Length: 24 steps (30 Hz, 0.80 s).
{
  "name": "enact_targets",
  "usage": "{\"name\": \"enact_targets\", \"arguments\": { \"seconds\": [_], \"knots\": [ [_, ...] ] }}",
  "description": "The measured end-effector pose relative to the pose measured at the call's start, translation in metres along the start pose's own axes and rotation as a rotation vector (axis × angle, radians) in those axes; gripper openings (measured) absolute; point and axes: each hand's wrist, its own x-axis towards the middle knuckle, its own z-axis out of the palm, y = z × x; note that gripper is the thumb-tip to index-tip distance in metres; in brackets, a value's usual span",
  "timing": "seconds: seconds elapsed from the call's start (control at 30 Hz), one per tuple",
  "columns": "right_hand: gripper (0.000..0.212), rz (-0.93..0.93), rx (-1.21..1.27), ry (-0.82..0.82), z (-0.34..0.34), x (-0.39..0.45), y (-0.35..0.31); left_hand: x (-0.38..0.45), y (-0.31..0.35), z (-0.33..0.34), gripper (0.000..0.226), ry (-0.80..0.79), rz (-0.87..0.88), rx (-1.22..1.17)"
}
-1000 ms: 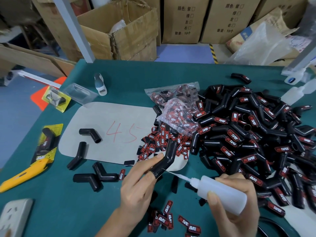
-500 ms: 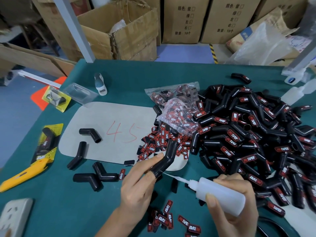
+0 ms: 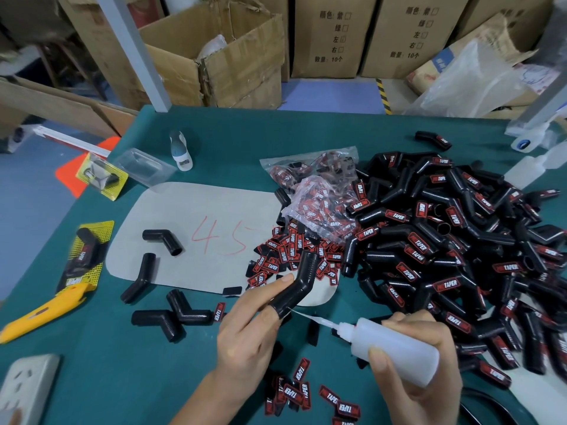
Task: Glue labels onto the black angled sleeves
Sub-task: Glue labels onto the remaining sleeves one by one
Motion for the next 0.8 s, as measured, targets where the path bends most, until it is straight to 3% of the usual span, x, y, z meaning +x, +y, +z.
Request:
{"name": "enact_targets", "arguments": {
  "seconds": [0.6, 0.8],
  "knots": [
    [0.026, 0.067, -0.010, 0.047, 0.0010, 0.0051, -0.0033, 0.0032, 0.0023, -0.0005, 0.018, 0.013, -0.011, -0.021],
    [0.033, 0.047, -0.009, 0.051, 0.0005, 0.0051, -0.0011, 0.0038, 0.0032, -0.0006, 0.016, 0.001, -0.012, -0.035]
  ]
}}
